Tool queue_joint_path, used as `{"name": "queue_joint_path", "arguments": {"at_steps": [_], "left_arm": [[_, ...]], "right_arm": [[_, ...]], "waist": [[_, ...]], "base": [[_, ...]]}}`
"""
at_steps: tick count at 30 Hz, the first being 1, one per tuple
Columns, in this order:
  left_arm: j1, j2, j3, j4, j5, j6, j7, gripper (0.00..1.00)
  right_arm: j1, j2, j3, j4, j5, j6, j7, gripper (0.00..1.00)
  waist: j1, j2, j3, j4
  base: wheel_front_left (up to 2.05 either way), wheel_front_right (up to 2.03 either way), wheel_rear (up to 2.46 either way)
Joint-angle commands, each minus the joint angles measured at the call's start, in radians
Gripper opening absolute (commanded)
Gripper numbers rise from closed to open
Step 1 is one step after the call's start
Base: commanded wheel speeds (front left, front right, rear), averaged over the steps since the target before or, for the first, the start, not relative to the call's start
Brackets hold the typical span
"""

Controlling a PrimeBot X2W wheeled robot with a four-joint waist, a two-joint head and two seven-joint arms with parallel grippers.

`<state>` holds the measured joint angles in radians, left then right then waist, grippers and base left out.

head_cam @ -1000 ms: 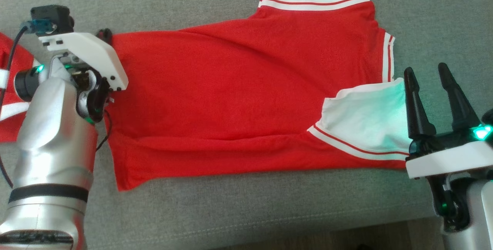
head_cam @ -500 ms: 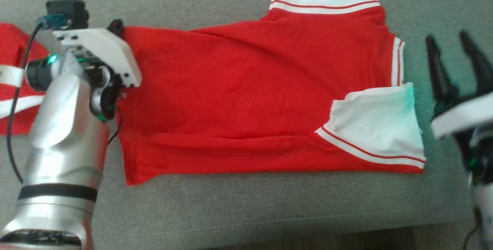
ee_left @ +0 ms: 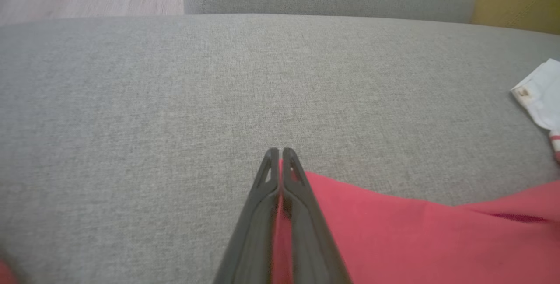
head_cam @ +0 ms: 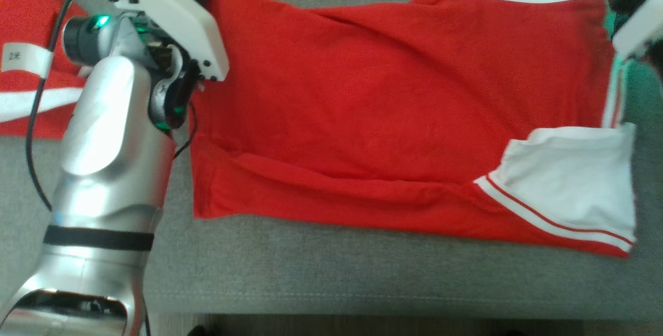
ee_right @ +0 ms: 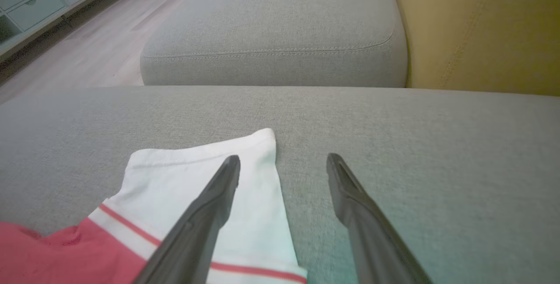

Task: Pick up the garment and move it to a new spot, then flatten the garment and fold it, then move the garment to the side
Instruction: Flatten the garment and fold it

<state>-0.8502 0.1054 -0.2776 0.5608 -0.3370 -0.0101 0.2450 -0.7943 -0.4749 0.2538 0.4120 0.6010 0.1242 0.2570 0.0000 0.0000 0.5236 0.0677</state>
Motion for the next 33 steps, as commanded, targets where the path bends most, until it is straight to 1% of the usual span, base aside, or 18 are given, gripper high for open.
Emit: {"name": "queue_joint_path", "arguments": {"at_steps": [1, 8, 12, 16, 17, 18, 19, 21, 22, 29, 30, 33], "left_arm": [[-0.037, 0.024, 0.020, -0.049, -0.001, -0.004, 0.001, 0.00], [-0.051, -0.006, -0.014, -0.084, -0.009, -0.013, -0.005, 0.00], [-0.057, -0.018, -0.028, -0.080, -0.016, -0.016, -0.017, 0.00], [-0.058, -0.023, -0.039, -0.071, -0.021, -0.016, -0.027, 0.00], [-0.058, -0.024, -0.040, -0.069, -0.023, -0.016, -0.029, 0.00], [-0.058, -0.025, -0.042, -0.066, -0.024, -0.017, -0.031, 0.00], [-0.058, -0.025, -0.043, -0.064, -0.026, -0.017, -0.034, 0.00], [-0.057, -0.024, -0.042, -0.060, -0.028, -0.016, -0.040, 0.00], [-0.056, -0.023, -0.041, -0.059, -0.029, -0.014, -0.044, 0.00], [-0.026, 0.008, -0.019, -0.059, -0.038, -0.002, -0.085, 0.00], [-0.026, 0.008, -0.019, -0.059, -0.038, -0.002, -0.085, 0.00], [-0.005, 0.028, -0.011, -0.069, -0.039, 0.004, -0.093, 0.00]], "right_arm": [[-0.037, -0.022, 0.027, 0.000, 0.015, 0.007, 0.010, 1.00], [-0.231, -0.040, 0.144, 0.180, 0.047, 0.007, 0.067, 1.00], [-0.308, -0.040, 0.205, 0.267, 0.052, 0.007, 0.093, 1.00], [-0.361, -0.034, 0.272, 0.337, 0.068, 0.007, 0.150, 1.00], [-0.370, -0.033, 0.287, 0.348, 0.072, 0.007, 0.159, 0.76], [-0.378, -0.032, 0.301, 0.356, 0.080, 0.007, 0.167, 0.41], [-0.383, -0.031, 0.313, 0.363, 0.091, 0.007, 0.174, 0.00], [-0.392, -0.035, 0.334, 0.364, 0.108, 0.007, 0.169, 0.00], [-0.396, -0.040, 0.341, 0.359, 0.113, 0.007, 0.150, 0.00], [-0.354, -0.078, 0.352, 0.292, 0.155, 0.007, -0.059, 0.00], [-0.354, -0.078, 0.352, 0.292, 0.155, 0.007, -0.059, 0.00], [-0.316, -0.102, 0.343, 0.249, 0.174, 0.007, -0.136, 0.00]], "waist": [[0.0000, 0.0000, 0.028, 0.028], [0.0000, 0.0000, 0.082, 0.075], [0.0000, 0.0000, 0.097, 0.090], [0.0000, 0.0000, 0.100, 0.096], [0.0000, 0.0000, 0.099, 0.096], [0.0000, 0.0000, 0.099, 0.096], [0.0000, 0.0000, 0.098, 0.096], [0.0000, 0.0000, 0.095, 0.094], [0.0000, 0.0000, 0.092, 0.092], [0.0000, 0.0000, 0.040, 0.056], [0.0000, 0.0000, 0.040, 0.056], [0.0000, 0.0000, 0.007, 0.031]], "base": [[0.00, 0.00, 0.00], [0.00, 0.00, 0.00], [0.00, 0.00, 0.00], [0.00, 0.00, 0.00], [0.00, 0.00, 0.00], [0.00, 0.00, 0.00], [0.00, 0.00, 0.00], [0.00, 0.00, 0.00], [0.00, 0.00, 0.00], [0.00, 0.00, 0.00], [0.00, 0.00, 0.00], [0.00, 0.00, 0.00]]}}
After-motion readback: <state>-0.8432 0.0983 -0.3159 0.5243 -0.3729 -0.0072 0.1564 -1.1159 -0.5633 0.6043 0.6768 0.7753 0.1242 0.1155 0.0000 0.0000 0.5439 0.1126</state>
